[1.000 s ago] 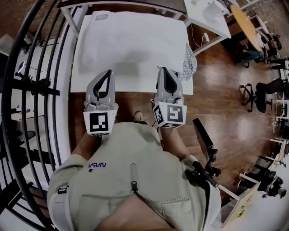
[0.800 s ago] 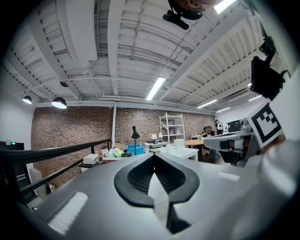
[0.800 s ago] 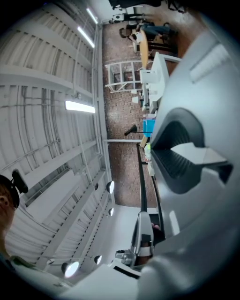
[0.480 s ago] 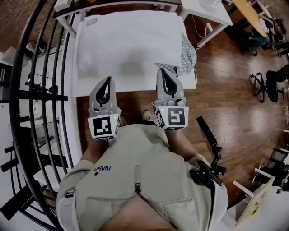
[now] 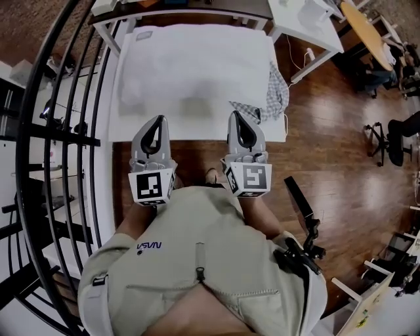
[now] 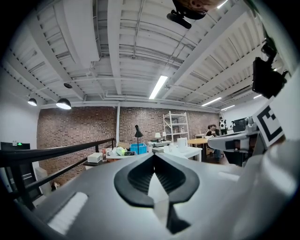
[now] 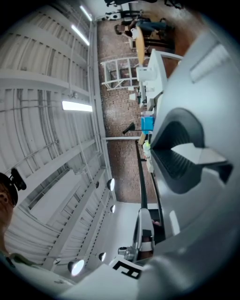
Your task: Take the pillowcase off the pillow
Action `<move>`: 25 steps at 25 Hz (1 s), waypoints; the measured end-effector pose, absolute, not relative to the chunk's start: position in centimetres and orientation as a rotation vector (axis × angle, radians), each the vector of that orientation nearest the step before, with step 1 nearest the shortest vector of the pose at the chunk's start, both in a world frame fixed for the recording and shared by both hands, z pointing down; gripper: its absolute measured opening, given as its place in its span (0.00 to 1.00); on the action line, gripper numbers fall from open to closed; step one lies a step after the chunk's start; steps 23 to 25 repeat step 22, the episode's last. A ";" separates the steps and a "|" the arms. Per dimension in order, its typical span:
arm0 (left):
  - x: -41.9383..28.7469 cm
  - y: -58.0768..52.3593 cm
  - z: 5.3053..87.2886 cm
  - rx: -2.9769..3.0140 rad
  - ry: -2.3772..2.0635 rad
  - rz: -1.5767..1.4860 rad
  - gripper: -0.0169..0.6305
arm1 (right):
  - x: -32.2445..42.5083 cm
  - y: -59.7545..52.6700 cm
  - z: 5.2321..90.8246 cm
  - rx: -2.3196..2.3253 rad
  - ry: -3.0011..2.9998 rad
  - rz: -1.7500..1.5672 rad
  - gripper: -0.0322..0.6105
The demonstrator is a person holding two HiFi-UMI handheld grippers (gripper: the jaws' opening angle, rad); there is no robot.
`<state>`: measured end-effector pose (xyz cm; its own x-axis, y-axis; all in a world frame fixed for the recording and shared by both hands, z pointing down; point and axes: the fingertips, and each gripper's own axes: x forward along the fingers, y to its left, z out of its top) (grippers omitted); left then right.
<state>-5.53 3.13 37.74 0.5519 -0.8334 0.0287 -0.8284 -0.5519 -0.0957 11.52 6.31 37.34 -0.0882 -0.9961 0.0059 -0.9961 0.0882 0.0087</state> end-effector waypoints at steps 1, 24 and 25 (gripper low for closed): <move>-5.5 3.1 37.6 -2.702 1.448 -0.100 0.04 | 11.5 6.2 37.3 2.111 -2.313 -0.007 0.05; -4.9 2.4 36.9 -2.698 1.417 -0.085 0.04 | 12.5 5.9 37.0 2.132 -2.294 -0.016 0.05; -4.9 2.4 36.9 -2.698 1.417 -0.085 0.04 | 12.5 5.9 37.0 2.132 -2.294 -0.016 0.05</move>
